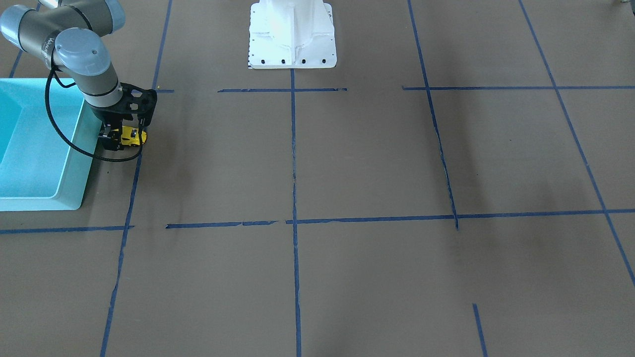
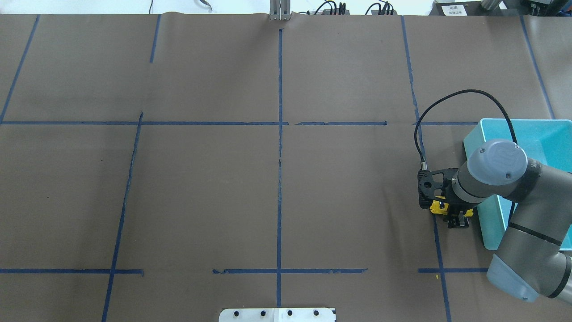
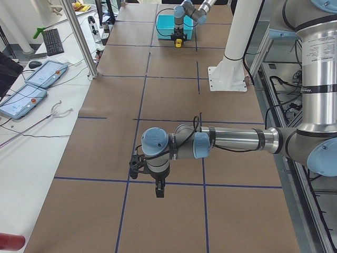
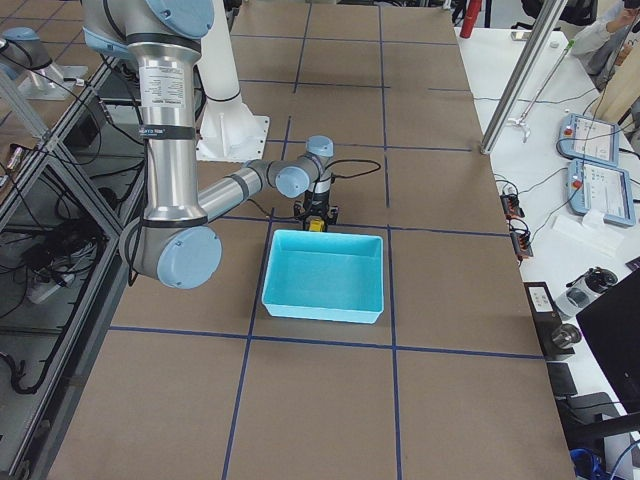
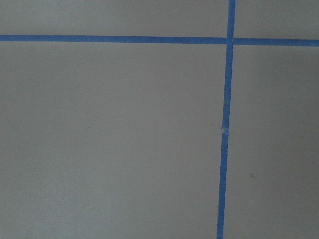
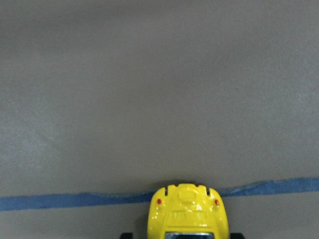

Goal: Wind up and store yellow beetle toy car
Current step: 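Close the right gripper on the yellow car and lift it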

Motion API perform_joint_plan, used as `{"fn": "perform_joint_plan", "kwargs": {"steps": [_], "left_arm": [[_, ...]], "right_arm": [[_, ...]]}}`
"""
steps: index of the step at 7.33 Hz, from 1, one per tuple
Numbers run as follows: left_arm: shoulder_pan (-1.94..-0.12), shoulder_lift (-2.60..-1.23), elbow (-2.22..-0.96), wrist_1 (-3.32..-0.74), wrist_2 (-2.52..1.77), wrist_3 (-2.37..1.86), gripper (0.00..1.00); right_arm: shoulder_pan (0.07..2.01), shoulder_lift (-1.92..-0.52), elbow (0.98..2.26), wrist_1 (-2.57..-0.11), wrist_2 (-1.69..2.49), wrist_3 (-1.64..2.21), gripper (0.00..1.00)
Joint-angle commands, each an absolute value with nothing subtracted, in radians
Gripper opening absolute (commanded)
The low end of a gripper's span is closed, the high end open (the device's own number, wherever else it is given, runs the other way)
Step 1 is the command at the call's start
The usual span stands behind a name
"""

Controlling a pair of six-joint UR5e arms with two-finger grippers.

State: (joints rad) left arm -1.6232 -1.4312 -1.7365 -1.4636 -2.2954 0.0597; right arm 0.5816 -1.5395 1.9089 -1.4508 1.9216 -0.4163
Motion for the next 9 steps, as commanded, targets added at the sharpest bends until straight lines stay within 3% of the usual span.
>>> {"fn": "perform_joint_plan", "kwargs": {"steps": [1,3,5,7,9], "left_arm": [[-1.623,-1.431,-1.738,-1.465,-2.293,0.06,0.99],[-1.623,-1.436,-1.74,-1.465,-2.295,0.061,0.99],[-1.623,-1.439,-1.752,-1.465,-2.295,0.06,0.99],[-1.623,-1.454,-1.763,-1.465,-2.295,0.06,0.99],[-1.623,-1.448,-1.761,-1.465,-2.295,0.06,0.99]], "right_arm": [[0.59,-1.536,1.914,-1.45,1.963,-0.422,0.18],[0.644,-1.537,1.921,-1.462,2.012,-0.431,0.06],[0.699,-1.523,2.033,-1.634,2.033,-0.431,0.04],[0.753,-1.412,2.19,-1.965,2.02,-0.48,0.05],[0.84,-1.468,2.192,-1.964,2.019,-0.718,0.04]]}}
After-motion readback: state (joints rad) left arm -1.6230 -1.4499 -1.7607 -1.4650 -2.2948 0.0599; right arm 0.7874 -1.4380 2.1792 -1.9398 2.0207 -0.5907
